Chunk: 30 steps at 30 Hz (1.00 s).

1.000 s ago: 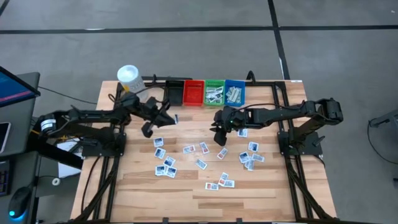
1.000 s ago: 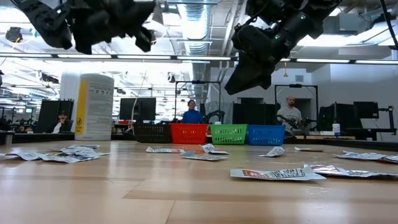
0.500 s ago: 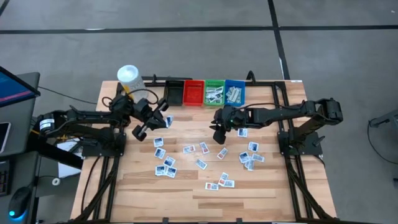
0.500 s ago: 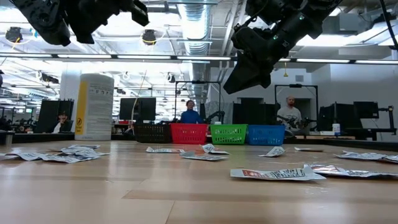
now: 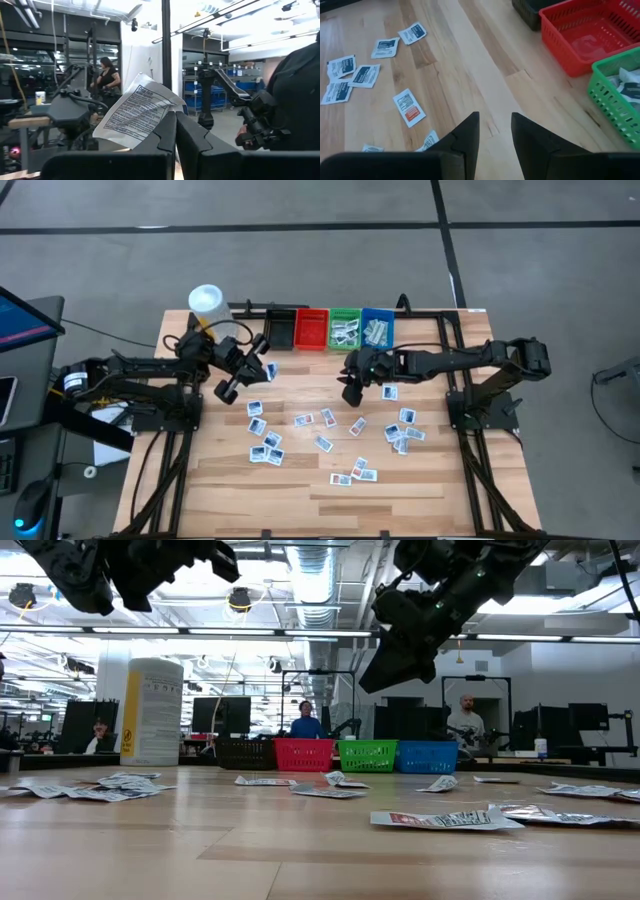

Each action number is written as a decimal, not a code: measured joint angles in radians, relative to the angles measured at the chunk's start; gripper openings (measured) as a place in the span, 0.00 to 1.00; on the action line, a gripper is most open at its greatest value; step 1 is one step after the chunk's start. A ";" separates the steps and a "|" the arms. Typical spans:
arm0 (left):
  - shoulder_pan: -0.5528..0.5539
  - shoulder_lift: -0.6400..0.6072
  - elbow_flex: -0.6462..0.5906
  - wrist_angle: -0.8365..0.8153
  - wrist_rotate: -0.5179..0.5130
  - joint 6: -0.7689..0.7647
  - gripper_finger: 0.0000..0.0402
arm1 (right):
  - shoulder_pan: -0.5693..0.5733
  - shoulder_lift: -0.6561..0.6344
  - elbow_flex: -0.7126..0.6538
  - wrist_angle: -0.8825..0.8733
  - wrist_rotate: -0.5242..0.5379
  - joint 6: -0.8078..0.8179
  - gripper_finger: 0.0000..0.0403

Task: Pick & Place First Aid Supplies
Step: Put the alcohol pad into the red bin

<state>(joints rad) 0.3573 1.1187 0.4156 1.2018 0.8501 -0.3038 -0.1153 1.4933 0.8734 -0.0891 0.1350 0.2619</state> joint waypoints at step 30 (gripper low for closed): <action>0.316 0.463 0.386 0.004 0.338 0.009 0.02 | -0.151 0.000 0.000 0.006 0.006 0.000 0.27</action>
<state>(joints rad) 0.6737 1.5813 0.8017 1.2056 1.1879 -0.2947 -0.2661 1.4933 0.8734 -0.0835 0.1406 0.2619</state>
